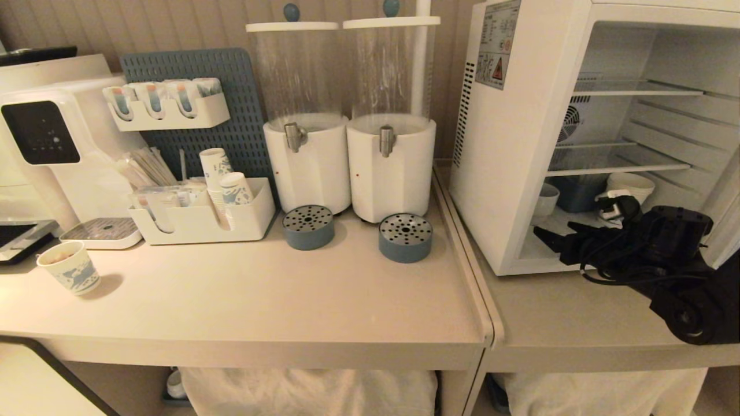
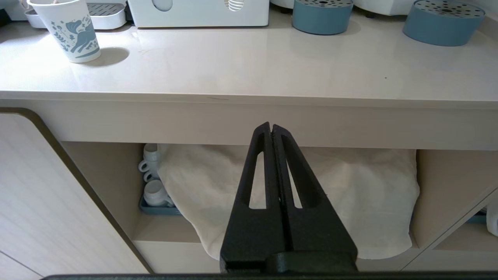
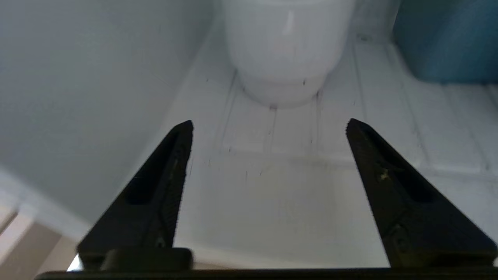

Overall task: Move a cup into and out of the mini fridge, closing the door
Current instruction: Take the ceramic cup out of the freezer

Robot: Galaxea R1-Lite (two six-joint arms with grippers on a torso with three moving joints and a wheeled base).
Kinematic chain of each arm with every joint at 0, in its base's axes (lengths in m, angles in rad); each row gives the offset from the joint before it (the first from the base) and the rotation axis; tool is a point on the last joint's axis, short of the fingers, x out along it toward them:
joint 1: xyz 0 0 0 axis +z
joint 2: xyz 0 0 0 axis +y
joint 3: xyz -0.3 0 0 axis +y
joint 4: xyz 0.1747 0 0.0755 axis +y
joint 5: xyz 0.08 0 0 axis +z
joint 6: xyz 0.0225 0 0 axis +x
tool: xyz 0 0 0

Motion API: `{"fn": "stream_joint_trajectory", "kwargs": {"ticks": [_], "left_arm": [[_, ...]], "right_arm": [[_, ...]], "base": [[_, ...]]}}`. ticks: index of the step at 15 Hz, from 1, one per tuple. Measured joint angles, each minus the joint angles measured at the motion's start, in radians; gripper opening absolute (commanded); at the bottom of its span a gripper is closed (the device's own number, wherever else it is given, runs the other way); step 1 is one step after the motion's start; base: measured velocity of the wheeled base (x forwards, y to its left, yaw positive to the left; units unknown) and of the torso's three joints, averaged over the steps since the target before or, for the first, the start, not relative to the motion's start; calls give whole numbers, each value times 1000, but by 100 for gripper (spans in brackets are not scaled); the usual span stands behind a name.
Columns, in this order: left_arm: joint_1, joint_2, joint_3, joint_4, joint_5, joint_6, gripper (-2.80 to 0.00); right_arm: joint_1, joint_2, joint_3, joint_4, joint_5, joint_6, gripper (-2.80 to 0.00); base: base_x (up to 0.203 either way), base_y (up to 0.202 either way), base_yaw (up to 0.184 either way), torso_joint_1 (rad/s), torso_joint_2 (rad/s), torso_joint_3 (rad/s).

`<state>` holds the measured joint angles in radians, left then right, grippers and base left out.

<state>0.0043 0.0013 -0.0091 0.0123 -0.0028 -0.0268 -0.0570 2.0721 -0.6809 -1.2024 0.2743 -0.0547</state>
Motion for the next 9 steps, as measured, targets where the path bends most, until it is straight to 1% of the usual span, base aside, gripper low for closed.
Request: {"fn": "stream_joint_trajectory", "kwargs": {"ticks": [2, 5, 9], "left_arm": [[0, 0, 0, -2, 0, 0, -280], [0, 0, 1, -1, 0, 0, -280], [0, 0, 1, -6, 0, 0, -280]], "right_arm": [[0, 2, -42, 40, 0, 0, 0], [0, 27, -156, 148, 2, 1, 0], [0, 76, -255, 189, 5, 2, 0]], "base": [[0, 0, 0, 0, 0, 0], [0, 0, 0, 0, 0, 0], [0, 0, 0, 0, 0, 0]]}}
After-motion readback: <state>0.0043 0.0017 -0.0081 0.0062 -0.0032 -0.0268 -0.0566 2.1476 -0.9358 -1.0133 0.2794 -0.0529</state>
